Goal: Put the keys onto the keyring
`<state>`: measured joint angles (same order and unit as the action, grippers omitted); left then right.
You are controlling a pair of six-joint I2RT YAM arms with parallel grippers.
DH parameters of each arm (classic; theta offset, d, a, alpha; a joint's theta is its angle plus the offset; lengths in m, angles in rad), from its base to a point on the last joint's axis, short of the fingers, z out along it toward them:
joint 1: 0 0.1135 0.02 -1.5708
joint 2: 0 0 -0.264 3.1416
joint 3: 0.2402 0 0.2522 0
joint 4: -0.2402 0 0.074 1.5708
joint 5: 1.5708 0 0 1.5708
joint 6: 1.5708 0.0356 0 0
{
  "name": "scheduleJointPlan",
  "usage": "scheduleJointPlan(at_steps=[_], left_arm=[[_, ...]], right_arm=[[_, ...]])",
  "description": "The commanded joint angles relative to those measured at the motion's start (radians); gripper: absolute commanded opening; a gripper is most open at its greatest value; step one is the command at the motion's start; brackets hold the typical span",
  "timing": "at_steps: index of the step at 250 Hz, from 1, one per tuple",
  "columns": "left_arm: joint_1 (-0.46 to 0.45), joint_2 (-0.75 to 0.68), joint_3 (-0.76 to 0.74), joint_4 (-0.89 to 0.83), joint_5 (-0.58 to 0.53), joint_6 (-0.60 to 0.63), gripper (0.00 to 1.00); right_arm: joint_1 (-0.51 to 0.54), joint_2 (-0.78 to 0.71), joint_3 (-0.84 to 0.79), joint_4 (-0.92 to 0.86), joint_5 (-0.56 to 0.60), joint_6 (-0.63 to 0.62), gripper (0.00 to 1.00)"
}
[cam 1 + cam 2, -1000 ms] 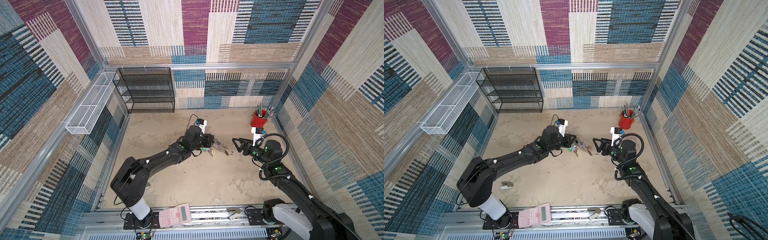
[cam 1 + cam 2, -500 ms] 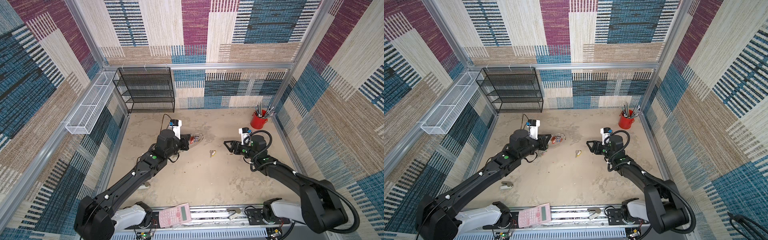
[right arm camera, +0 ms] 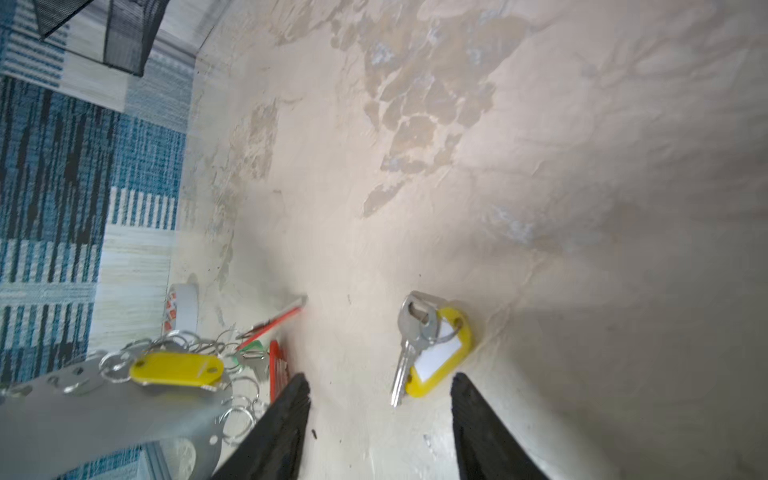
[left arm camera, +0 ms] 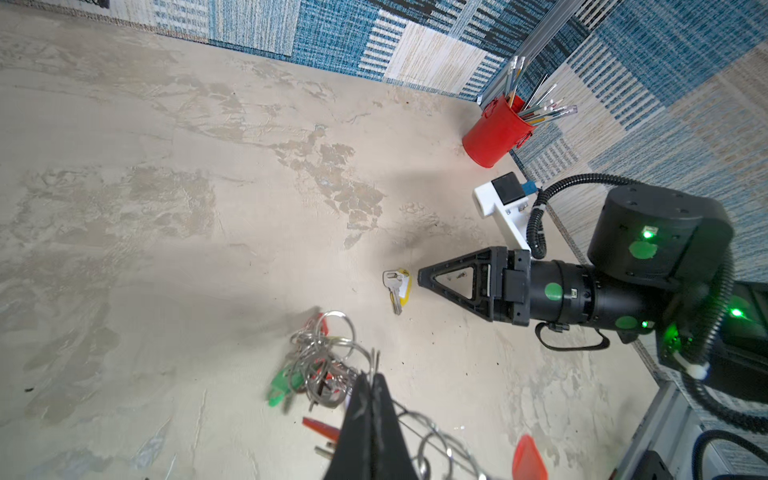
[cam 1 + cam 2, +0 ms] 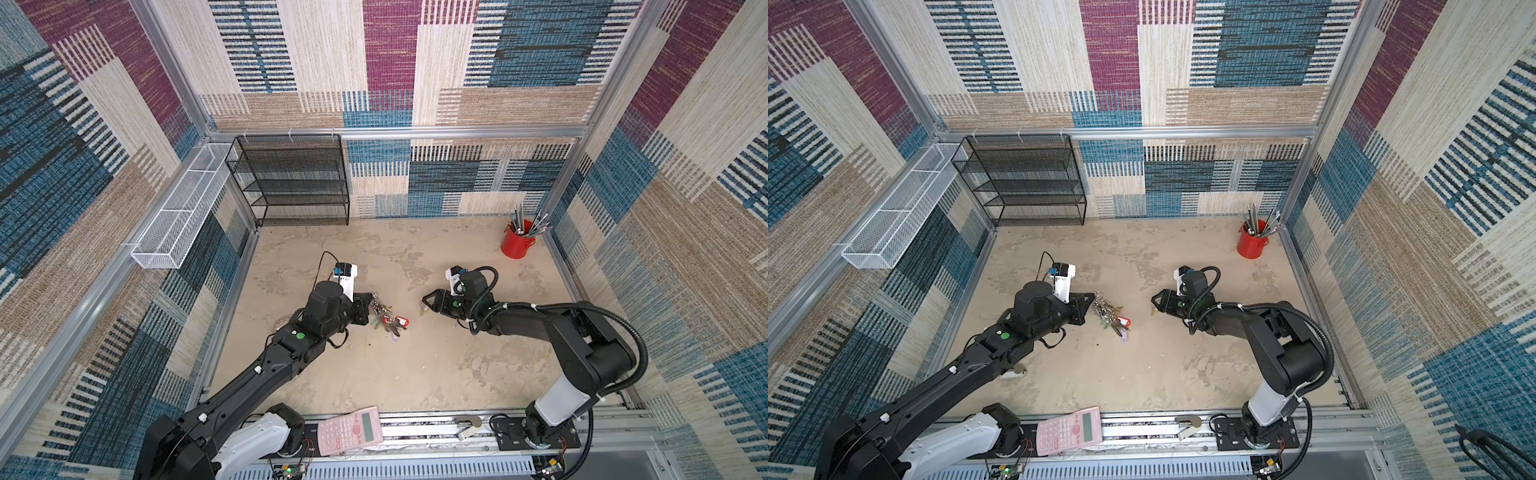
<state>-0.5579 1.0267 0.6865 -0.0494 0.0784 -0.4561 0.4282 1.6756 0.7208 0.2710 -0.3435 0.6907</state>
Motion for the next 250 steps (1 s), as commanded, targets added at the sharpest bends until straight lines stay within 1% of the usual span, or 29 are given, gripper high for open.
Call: scheduleJointPlan(at_steps=[1, 32, 53, 66, 76, 89, 108, 121, 138, 171, 183, 200, 220, 250], left_arm=[[0.004, -0.014, -0.017, 0.058, -0.009, 0.028, 0.0], [0.007, -0.019, -0.03, 0.071, -0.013, 0.027, 0.0], [0.009, -0.022, -0.035, 0.072, -0.021, 0.028, 0.0], [0.01, -0.028, -0.042, 0.072, -0.031, 0.028, 0.0], [0.009, -0.033, -0.049, 0.071, -0.036, 0.027, 0.0], [0.01, -0.039, -0.054, 0.069, -0.037, 0.026, 0.0], [0.01, -0.044, -0.061, 0.071, -0.041, 0.023, 0.0], [0.01, -0.044, -0.064, 0.075, -0.041, 0.023, 0.0], [0.011, -0.038, -0.064, 0.082, -0.038, 0.02, 0.0], [0.01, -0.03, -0.064, 0.092, -0.027, 0.016, 0.0], [0.011, -0.03, -0.065, 0.09, -0.028, 0.014, 0.0], [0.01, -0.036, -0.071, 0.09, -0.03, 0.011, 0.0], [0.011, -0.045, -0.076, 0.087, -0.034, 0.007, 0.0], [0.012, -0.066, -0.087, 0.078, -0.04, 0.004, 0.0]], right_arm=[[0.006, 0.02, 0.023, 0.008, 0.055, 0.034, 0.55], [0.006, 0.056, 0.042, 0.017, 0.017, 0.046, 0.51], [0.007, 0.048, 0.04, 0.016, 0.029, 0.019, 0.51], [0.007, 0.032, 0.041, -0.002, 0.053, -0.048, 0.51], [0.007, 0.021, 0.051, -0.044, 0.094, -0.112, 0.51], [0.007, 0.008, 0.069, -0.104, 0.152, -0.199, 0.48], [0.007, -0.005, 0.097, -0.178, 0.194, -0.312, 0.45], [0.007, -0.011, 0.117, -0.218, 0.199, -0.379, 0.41], [0.014, 0.002, 0.157, -0.278, 0.189, -0.466, 0.41], [0.049, 0.051, 0.238, -0.391, 0.215, -0.619, 0.41], [0.067, 0.051, 0.24, -0.399, 0.244, -0.664, 0.41], [0.073, 0.053, 0.239, -0.396, 0.255, -0.715, 0.41], [0.073, 0.059, 0.227, -0.378, 0.34, -0.756, 0.45], [0.073, 0.001, 0.144, -0.266, 0.359, -0.842, 0.52]])
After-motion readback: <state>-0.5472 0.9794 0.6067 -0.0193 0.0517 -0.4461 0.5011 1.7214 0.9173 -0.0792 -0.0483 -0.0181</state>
